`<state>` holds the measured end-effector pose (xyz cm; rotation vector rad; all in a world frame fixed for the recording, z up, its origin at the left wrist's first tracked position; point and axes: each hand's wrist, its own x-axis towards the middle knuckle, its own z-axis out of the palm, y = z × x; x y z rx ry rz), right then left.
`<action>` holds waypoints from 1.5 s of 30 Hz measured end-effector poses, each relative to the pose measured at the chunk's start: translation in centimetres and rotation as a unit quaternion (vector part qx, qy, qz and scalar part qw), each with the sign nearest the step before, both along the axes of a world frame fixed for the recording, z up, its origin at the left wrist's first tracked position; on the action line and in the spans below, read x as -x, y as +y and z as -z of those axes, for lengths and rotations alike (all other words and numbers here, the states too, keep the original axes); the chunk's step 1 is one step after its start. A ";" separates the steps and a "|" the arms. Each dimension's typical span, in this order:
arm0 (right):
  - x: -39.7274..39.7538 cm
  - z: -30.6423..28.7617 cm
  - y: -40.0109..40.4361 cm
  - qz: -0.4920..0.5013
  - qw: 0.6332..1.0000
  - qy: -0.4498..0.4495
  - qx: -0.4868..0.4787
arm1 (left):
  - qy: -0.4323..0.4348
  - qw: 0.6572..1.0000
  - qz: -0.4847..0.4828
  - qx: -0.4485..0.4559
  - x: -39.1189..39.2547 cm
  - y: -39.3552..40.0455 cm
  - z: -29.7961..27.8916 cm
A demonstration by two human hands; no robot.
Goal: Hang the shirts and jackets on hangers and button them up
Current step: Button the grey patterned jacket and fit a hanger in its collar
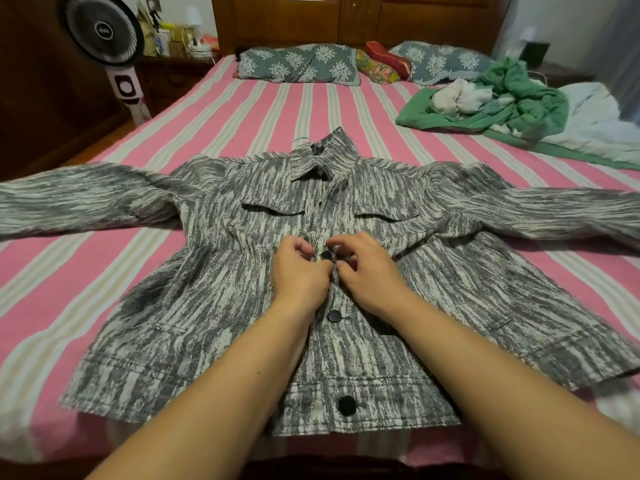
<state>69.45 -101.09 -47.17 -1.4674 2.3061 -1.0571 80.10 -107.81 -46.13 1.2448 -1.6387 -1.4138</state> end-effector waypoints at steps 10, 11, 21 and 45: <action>0.4 -0.4 0.6 -0.045 0.993 0.103 -0.047 | -0.035 0.996 0.030 0.079 -0.2 -0.5 0.2; 0.4 -0.5 0.5 -0.044 0.991 0.114 -0.046 | -0.026 0.997 0.030 0.072 -0.3 -0.5 0.2; -0.4 -0.9 -0.4 -0.059 0.960 0.266 -0.061 | -0.096 0.986 0.028 0.133 -0.1 0.4 0.1; 8.6 -6.3 19.6 0.311 0.896 0.192 -0.251 | -0.397 0.867 -0.070 0.292 -20.0 0.9 -4.2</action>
